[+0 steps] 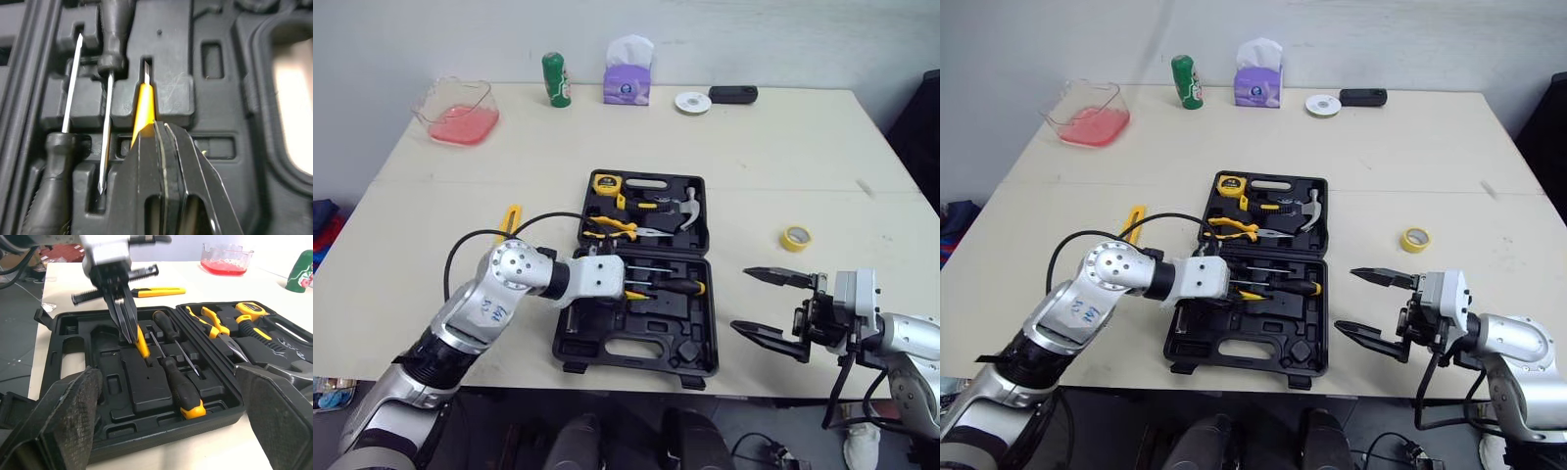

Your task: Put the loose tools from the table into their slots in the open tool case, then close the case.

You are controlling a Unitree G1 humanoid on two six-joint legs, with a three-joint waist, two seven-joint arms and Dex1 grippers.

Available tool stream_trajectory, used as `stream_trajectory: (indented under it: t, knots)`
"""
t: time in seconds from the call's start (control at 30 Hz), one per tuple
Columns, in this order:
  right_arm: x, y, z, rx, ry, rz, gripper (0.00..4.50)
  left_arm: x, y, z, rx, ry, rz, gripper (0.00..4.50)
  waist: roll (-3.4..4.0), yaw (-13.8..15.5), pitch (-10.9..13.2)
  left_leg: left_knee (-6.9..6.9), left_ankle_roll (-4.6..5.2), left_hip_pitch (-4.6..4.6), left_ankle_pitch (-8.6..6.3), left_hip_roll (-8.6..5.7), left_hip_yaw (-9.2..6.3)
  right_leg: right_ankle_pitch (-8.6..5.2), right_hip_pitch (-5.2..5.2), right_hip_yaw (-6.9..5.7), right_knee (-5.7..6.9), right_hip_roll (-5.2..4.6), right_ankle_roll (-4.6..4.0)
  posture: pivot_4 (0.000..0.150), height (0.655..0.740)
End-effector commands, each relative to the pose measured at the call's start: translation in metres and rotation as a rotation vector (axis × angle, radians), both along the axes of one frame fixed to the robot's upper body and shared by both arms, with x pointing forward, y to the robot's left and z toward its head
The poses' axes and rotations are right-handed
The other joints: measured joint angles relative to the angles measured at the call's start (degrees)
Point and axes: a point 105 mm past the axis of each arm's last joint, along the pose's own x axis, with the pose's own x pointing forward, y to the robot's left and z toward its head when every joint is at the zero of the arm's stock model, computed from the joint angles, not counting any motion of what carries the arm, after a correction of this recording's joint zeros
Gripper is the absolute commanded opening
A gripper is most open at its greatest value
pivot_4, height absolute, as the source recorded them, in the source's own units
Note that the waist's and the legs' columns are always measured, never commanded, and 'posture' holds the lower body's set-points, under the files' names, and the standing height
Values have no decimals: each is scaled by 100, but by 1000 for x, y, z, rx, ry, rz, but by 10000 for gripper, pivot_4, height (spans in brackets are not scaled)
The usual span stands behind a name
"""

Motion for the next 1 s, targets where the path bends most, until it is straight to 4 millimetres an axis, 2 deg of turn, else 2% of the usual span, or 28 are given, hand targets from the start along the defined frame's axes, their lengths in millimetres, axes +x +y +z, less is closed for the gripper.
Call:
stream_trajectory:
  t: [0.03,0.2,0.4,0.53,0.7,1.0]
  knots:
    - [-4,2,4,-1,-25,21,45000,-7,6,15,-58,13,-39,394,0,-4,0,0,0,0,0,0,0,0,0,0,-1,0,0,1500,7400]
    - [-4,3,4,-2,-26,27,45000,7,12,22,-148,-21,16,394,0,1,0,0,0,1,0,-1,0,0,1,0,1,2,0,1500,7400]
    - [-4,3,5,4,-29,23,45000,15,19,0,-180,8,58,394,0,-2,0,-1,0,1,0,-2,1,0,0,-2,-1,6,0,1500,7400]
    - [-4,1,4,4,-29,16,45000,14,19,-7,-193,21,60,394,0,-3,0,0,0,1,0,-2,1,0,0,-1,1,4,0,1500,7400]
    - [-4,-3,0,4,-22,8,45000,24,29,-25,-176,33,137,394,0,3,0,0,0,1,0,-2,1,0,1,-2,1,4,1,1500,7400]
    - [-4,-8,-4,0,-23,-5,45000,18,37,-62,-132,164,194,394,3,-8,-3,-2,-2,14,-1,-1,2,0,7,2,3,-1,1,1500,7400]
